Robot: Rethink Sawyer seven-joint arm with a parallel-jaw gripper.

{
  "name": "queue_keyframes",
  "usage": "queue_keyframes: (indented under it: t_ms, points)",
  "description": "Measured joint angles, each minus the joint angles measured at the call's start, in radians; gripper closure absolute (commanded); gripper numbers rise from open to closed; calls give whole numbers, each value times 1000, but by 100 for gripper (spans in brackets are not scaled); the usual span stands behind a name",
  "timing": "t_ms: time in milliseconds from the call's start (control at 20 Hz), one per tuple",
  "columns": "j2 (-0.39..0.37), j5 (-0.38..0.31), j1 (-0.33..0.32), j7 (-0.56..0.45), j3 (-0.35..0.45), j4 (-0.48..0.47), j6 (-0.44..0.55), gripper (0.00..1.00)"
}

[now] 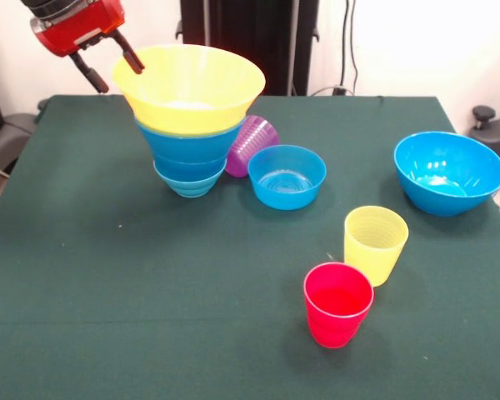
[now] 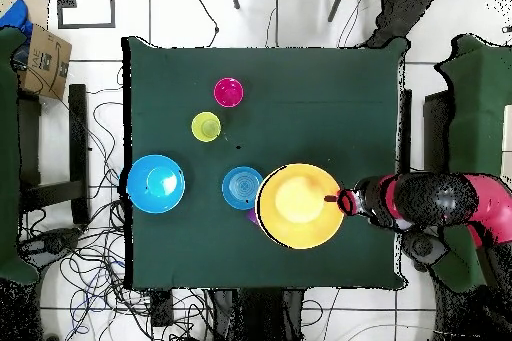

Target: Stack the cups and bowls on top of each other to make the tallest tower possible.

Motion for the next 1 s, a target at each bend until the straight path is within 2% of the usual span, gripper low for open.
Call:
queue_keyframes:
  t_ms: [300, 550, 750, 1000]
  points:
    - [-1, 0, 11, 0, -2, -2, 0, 0]
    - [-8, 0, 51, 0, -11, -8, 0, 0]
    - [-34, 12, 98, 0, -25, -7, 0, 0]
    - [-76, 37, 126, 0, -44, -6, -4, 0]
